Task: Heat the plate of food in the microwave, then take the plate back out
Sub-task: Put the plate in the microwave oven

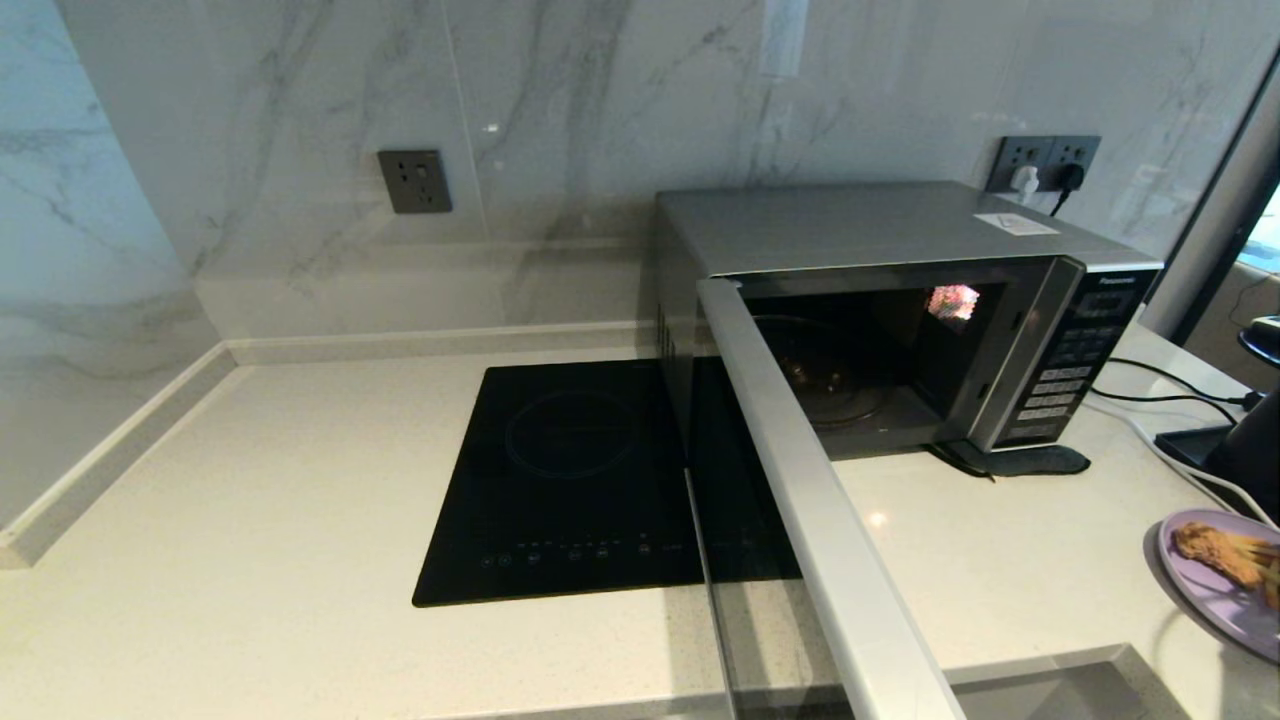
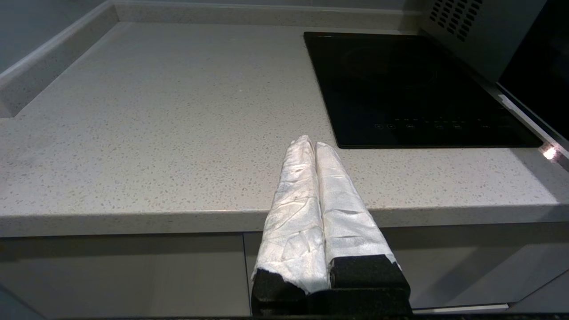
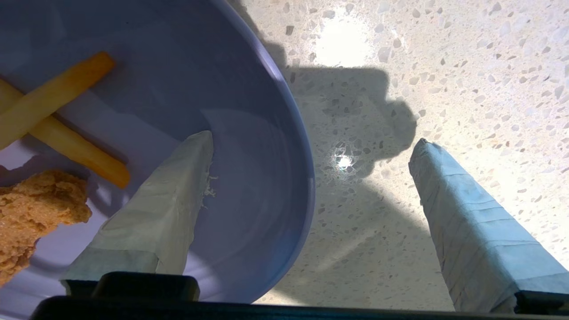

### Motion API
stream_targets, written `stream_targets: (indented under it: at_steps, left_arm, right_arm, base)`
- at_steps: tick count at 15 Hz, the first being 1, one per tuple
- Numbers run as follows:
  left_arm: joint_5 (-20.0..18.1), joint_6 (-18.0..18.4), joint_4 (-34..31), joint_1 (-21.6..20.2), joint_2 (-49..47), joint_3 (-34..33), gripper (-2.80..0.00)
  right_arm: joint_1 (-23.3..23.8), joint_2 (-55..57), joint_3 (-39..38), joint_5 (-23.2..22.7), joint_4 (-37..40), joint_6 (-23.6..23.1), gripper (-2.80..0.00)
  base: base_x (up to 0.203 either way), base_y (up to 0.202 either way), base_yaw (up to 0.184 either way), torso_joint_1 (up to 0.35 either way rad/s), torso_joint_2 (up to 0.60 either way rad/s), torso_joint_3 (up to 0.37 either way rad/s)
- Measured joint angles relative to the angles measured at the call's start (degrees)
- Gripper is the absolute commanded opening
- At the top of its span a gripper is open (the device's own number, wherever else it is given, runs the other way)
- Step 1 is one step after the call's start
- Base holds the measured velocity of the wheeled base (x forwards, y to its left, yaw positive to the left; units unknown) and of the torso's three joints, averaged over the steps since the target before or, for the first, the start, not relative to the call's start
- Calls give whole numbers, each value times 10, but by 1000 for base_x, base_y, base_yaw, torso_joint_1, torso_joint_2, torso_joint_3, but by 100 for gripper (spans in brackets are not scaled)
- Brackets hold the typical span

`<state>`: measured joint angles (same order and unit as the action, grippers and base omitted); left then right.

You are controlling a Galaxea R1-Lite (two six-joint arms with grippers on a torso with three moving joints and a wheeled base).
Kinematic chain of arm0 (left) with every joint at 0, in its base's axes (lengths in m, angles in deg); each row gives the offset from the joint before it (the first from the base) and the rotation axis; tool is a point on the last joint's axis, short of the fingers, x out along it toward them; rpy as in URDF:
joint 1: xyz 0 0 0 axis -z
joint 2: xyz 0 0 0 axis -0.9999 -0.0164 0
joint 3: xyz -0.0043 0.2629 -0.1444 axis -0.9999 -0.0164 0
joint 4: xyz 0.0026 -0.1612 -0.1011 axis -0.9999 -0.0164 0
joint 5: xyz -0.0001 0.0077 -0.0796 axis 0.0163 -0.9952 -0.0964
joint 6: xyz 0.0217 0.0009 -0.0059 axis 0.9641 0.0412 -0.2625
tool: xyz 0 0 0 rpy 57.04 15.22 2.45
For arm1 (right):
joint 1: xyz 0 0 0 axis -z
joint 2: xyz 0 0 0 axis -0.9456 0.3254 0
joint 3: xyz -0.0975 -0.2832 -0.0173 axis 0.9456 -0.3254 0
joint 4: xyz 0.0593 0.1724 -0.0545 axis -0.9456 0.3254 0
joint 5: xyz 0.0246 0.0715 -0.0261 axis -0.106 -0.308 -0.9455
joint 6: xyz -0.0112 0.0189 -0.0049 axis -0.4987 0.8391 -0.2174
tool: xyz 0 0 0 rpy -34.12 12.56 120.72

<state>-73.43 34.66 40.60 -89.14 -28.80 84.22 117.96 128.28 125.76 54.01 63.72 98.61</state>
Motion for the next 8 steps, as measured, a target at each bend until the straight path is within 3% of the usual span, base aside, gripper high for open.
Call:
stream_targets:
  at_steps: [3,4,8]
  left_arm:
    - [0,0,0,0,0,0,-280]
    - [0,0,0,0,0,0,-280]
    - [0,0,0,0,0,0,-280]
  right_arm:
    - [2,1,-1,0,0,0,0]
    - [2,1,-1,0,0,0,-280]
    - [2,5,1,-1,0,-1,-280]
  base:
    - [0,0,0,0,0,0]
    - [0,0,0,0,0,0]
    - [0,0,0,0,0,0]
